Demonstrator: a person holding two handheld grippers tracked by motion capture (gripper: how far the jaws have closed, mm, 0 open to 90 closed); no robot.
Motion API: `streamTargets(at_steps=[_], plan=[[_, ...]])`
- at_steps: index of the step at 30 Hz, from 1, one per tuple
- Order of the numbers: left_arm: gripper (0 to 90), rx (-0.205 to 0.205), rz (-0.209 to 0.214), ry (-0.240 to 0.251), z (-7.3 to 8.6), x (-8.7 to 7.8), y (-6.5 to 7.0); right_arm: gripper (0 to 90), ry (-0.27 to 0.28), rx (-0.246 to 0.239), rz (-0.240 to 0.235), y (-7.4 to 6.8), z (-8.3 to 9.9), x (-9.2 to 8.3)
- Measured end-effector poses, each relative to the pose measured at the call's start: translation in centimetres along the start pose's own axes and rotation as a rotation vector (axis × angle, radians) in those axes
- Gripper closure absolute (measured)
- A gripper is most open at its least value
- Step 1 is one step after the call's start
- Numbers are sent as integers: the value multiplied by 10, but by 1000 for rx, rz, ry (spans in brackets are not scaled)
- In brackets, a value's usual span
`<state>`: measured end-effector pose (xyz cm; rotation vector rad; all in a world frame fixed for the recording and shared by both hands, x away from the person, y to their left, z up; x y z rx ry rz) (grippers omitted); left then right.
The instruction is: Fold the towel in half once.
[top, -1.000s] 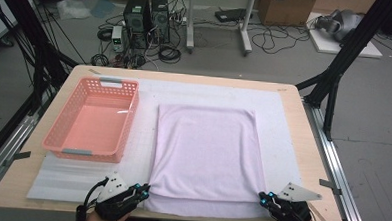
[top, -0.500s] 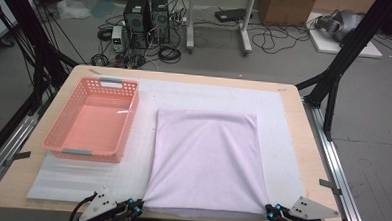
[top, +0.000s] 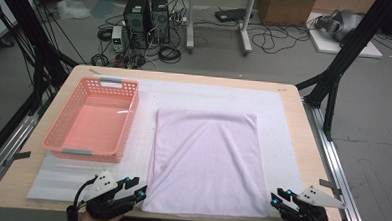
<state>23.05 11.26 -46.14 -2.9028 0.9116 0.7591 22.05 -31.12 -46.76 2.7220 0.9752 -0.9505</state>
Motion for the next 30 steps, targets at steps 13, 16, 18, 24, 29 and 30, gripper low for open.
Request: streamTargets(at_steps=[13, 16, 18, 24, 29, 30], plan=[[614, 13, -55, -63, -20, 65, -20, 620, 3, -25, -14, 20, -21, 27], [611, 24, -60, -84, -23, 83, -24, 586, 6, -20, -15, 27, -26, 34], [607, 33, -64, -97, -24, 92, -26, 575, 7, -17, -16, 32, -28, 37], [667, 75, -64, -161, -21, 113, -30, 539, 10, -10, 8, 53, -31, 41], [862, 113, -117, -148, -26, 112, -33, 537, 0, -11, 1, 63, -33, 47], [866, 108, -130, -138, -27, 111, -35, 537, -1, -13, 0, 64, -34, 49]])
Point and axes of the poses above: each handheld gripper's, and its own axes: x roughly forward along the jaws, z roughly out of its underside, y roughly to its right, the point moved 8 cm from there along x, roughly forward along the jaws, and after that the axes turned 8 degrees about -z, right-handed, at the moved point
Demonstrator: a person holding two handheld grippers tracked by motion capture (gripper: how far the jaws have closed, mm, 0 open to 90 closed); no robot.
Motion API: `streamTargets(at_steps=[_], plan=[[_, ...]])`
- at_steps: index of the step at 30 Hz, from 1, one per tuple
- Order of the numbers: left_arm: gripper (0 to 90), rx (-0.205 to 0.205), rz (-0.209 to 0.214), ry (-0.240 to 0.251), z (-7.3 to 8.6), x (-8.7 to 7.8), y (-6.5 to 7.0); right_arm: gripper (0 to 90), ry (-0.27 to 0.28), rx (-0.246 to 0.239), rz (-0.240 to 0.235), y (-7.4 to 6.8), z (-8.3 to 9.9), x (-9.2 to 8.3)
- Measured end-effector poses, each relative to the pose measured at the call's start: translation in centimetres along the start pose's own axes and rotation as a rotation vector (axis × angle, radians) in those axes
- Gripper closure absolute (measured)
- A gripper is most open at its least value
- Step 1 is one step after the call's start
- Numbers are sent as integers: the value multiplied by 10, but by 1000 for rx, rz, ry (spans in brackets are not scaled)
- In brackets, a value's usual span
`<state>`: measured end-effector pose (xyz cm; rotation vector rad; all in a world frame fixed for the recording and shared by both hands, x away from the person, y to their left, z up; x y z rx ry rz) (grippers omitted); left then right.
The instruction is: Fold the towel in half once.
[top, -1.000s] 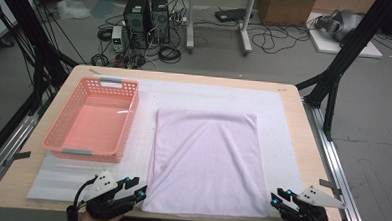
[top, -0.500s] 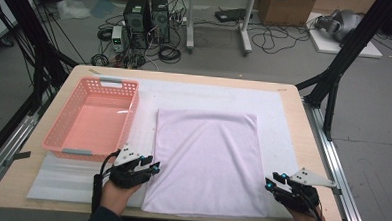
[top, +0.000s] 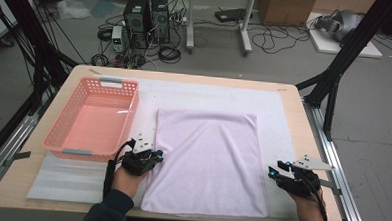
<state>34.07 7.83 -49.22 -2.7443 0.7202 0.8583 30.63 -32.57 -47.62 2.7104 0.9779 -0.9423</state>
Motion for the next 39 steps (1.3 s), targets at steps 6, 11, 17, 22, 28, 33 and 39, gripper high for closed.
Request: streamTargets(at_steps=[6, 11, 17, 22, 28, 33, 39], plan=[[873, -31, -59, 0, 4, -6, -11, 541, -3, -1, -9, 0, -4, 9], [764, -36, -62, 6, 5, -8, -11, 599, -24, 6, 13, -1, -7, 19], [652, -57, -48, 9, 8, -7, -10, 679, -74, 17, -58, -10, -9, 49], [642, -60, -38, 17, 7, -7, -9, 869, -126, -43, -21, -12, -12, 54], [633, -69, -24, 21, 6, -8, -8, 770, -150, -15, 28, -5, -7, 43], [628, -83, 14, 7, 8, -9, -3, 668, -80, 0, 13, -7, -10, 24], [849, -53, -5, -36, 11, -5, 3, 687, -147, 13, -55, -16, 9, 21]])
Point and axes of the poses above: each handheld gripper's, and its own axes: x roughly forward along the jaws, z roughly out of its underside, y roughly to its right, the point moved 8 cm from there along x, roughly forward along the jaws, and after that the axes turned 8 degrees about -z, right-handed, at the moved point
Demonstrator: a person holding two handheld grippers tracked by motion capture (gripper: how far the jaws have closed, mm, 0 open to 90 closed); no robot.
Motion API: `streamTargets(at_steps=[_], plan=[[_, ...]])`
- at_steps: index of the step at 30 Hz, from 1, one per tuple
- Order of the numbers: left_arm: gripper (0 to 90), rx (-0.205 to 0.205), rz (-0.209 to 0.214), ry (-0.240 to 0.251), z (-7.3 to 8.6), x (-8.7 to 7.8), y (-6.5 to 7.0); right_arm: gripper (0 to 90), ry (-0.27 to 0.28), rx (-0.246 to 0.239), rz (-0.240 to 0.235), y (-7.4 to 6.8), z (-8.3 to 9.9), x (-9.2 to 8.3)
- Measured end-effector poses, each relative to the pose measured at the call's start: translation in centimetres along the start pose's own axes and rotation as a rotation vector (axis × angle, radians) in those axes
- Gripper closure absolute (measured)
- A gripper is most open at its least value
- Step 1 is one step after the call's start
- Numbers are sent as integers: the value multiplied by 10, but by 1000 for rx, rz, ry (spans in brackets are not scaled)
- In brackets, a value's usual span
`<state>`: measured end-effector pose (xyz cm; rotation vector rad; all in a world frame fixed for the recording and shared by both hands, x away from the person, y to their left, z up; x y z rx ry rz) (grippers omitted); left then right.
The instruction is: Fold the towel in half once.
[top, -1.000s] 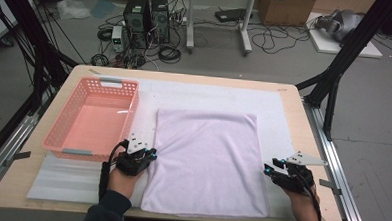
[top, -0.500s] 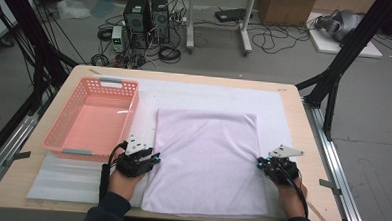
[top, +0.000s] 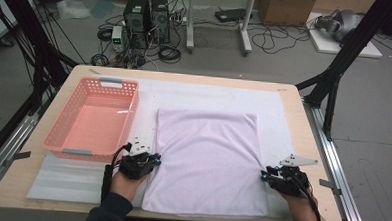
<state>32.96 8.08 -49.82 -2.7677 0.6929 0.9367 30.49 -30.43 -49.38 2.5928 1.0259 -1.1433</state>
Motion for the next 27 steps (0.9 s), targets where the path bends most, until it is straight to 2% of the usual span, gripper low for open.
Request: streamTargets(at_steps=[2, 3, 4, 6, 8, 9, 10, 11, 12, 14, 16, 17, 19, 21, 23, 25, 26, 27], plan=[[858, 1, -30, -7, -1, -1, -2, 800, -16, -10, -26, -5, 2, 4], [858, -1, -51, -10, -1, -3, -5, 846, -28, -14, -25, -6, 2, 3], [858, -9, -54, -15, -1, -4, -7, 877, -44, -27, -4, -7, 2, 2], [858, -19, -53, -16, 0, -5, -9, 879, -72, -36, 39, -5, 1, -1], [852, -18, -60, -18, 0, -8, -8, 877, -70, -11, 32, -4, 3, -3], [832, -14, -60, -2, -2, -9, -7, 869, -67, -6, 26, -5, 3, -3], [752, -13, -50, 12, -3, -10, -6, 831, -55, -7, 15, -5, 3, -3], [675, -21, -28, 34, -6, -11, -5, 753, -42, -14, 13, -5, 1, -3], [638, -40, -5, 59, -11, -11, -5, 711, -28, -10, 23, -4, 0, -4], [564, -52, -10, 66, -20, -8, -7, 678, 13, 8, 32, 0, -5, -5], [562, -36, -40, 70, -30, 0, -11, 660, 22, 3, 34, 0, -7, -4], [576, -23, -87, 63, -33, 5, -15, 662, 15, -3, 30, -1, -7, -2], [632, -11, -134, 67, -38, 19, -22, 668, 1, -23, 28, -3, -6, 0], [674, 0, -156, 36, -39, 32, -27, 668, -1, -23, 30, -4, -6, -1], [688, -2, -156, 6, -38, 44, -32, 668, 6, -15, 30, -3, -7, -2], [712, 11, -152, 5, -38, 50, -32, 669, 8, -15, 29, -2, -6, -2], [769, 24, -176, 4, -40, 50, -33, 672, 7, -15, 30, -1, -6, -1], [863, 35, -230, 0, -41, 50, -37, 672, 7, -17, 29, -1, -6, -1]])
Point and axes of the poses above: each handheld gripper's, and its own axes: x roughly forward along the jaws, z roughly out of its underside, y roughly to its right, the point moved 8 cm from there along x, roughly forward along the jaws, and after that the axes turned 8 degrees about -z, right-handed, at the moved point
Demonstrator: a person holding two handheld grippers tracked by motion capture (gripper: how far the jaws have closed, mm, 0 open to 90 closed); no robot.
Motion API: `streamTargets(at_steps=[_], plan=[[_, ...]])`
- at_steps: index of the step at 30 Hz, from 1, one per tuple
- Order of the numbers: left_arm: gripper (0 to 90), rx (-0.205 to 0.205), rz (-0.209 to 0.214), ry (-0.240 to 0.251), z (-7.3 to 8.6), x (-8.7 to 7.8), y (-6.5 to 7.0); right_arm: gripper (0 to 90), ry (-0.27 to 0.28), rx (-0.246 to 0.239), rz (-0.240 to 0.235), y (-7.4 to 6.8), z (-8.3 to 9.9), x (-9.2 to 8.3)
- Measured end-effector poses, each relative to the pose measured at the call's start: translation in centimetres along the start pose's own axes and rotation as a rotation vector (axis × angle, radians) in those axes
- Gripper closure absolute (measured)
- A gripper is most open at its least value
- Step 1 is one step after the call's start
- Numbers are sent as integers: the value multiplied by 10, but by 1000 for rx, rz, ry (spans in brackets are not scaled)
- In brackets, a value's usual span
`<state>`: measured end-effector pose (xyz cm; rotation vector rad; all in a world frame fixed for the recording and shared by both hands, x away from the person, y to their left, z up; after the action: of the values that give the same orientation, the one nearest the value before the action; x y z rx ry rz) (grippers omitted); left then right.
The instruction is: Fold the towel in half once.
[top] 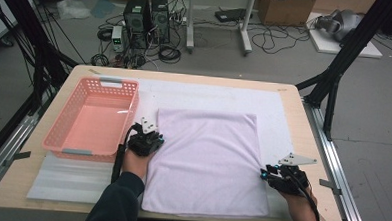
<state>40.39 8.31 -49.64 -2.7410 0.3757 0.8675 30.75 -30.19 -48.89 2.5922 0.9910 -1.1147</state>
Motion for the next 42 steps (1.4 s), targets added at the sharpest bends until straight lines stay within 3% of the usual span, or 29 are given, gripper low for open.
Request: streamTargets(at_steps=[1, 2, 3, 5, 6, 8, 12, 15, 16, 17, 18, 20, 22, 26, 29, 31, 32, 34, 36, 38, 40, 42], plan=[[865, -1, -60, 0, -1, 1, -4, 674, 0, -6, 1, 1, 0, 1], [866, -18, -83, 2, -2, 1, -8, 679, -4, -3, 2, 0, 0, 1], [864, -41, -73, -7, 0, 3, -7, 678, -5, -12, -1, 0, 0, 1], [799, -12, -105, 7, -1, 1, -8, 653, 1, -2, 2, 1, 0, 2], [670, -37, -99, 8, -1, -1, -9, 638, 10, 7, 6, 2, -1, 2], [554, -69, -47, 4, 0, -7, -6, 614, 20, 24, 9, 4, -1, 2], [533, -62, 33, -9, 10, -22, 6, 605, 11, 33, 1, 2, 0, 9], [506, -63, 62, -10, 22, -33, 14, 608, -1, 59, 6, 2, 2, 12], [499, -72, 68, -3, 25, -36, 14, 650, -6, 67, 8, 3, 2, 11], [499, -87, 84, 1, 27, -40, 16, 784, -16, 74, 16, 4, 2, 10], [500, -87, 94, 1, 28, -42, 16, 843, -34, 79, -7, 2, 2, 8], [500, -91, 112, 14, 25, -49, 17, 842, -64, 44, 46, 0, 2, 6], [498, -102, 148, 20, 25, -57, 19, 709, -61, 41, 68, 1, 1, 3], [501, -111, 189, -6, 35, -67, 22, 609, 17, 84, 28, 3, 0, -7], [513, -113, 198, -28, 45, -69, 21, 527, -18, 38, 17, -1, 5, -4], [571, -98, 204, -29, 49, -67, 20, 532, -46, 23, 3, -4, 8, 1], [617, -91, 200, -24, 50, -68, 18, 557, -57, 19, -1, -5, 9, 4], [795, -97, 246, -31, 51, -69, 20, 738, -60, 38, -33, -8, 9, 3], [844, -77, 233, -31, 51, -70, 21, 839, -69, 34, -43, -11, 10, 2], [855, -57, 219, -41, 51, -74, 19, 864, -88, 36, -35, -10, 11, -2], [856, -71, 220, -44, 53, -76, 18, 876, -92, 44, -22, -7, 13, -6], [838, -75, 224, -23, 51, -78, 17, 787, -80, 38, -25, -5, 14, -8]])
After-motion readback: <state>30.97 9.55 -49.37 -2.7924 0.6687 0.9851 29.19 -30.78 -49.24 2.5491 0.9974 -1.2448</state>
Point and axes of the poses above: each handheld gripper's, and its own axes: x roughly forward along the jaws, z roughly out of its underside, y roughly to its right, the point moved 8 cm from there along x, roughly forward along the jaws, and after that the axes turned 8 degrees about -z, right-handed, at the moved point
